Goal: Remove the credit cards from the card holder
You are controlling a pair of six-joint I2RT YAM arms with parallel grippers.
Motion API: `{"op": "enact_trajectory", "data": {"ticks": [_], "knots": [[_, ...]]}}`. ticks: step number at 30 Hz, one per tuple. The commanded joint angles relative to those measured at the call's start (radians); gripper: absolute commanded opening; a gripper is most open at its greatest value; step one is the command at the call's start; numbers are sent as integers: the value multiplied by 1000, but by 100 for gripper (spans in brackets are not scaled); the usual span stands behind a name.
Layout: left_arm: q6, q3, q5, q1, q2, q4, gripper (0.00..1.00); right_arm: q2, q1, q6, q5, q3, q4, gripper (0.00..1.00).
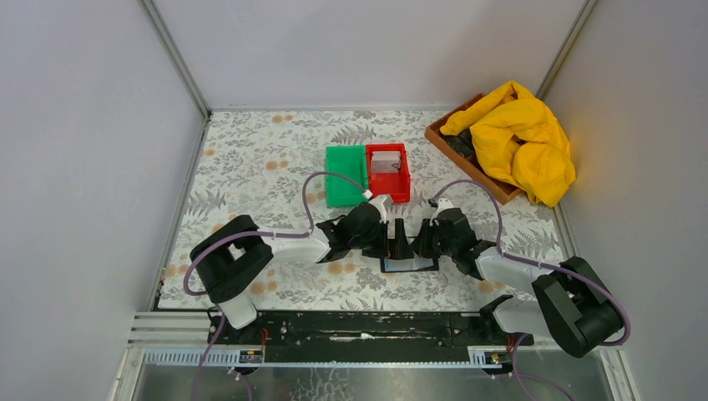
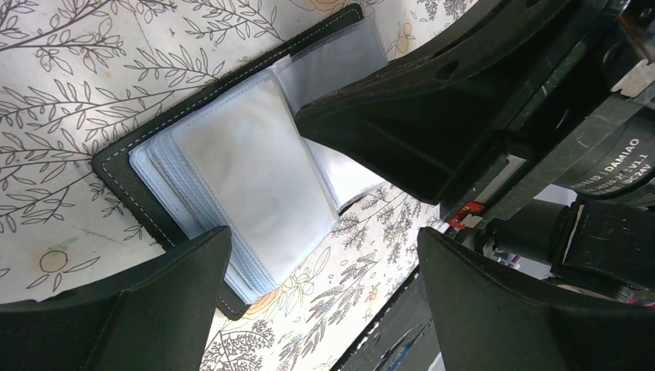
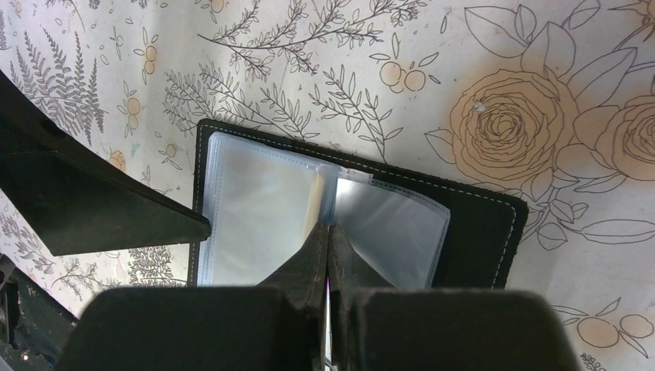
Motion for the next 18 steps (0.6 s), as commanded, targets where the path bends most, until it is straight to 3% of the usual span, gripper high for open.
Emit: {"op": "enact_trajectory", "data": {"ticks": [1, 18], "knots": [[-8, 40, 17, -7, 35, 54, 98, 6, -1, 6, -25, 31, 34, 0], [-62, 46, 52, -7, 49, 167, 98, 16, -1, 8, -31, 31, 40, 0]]}}
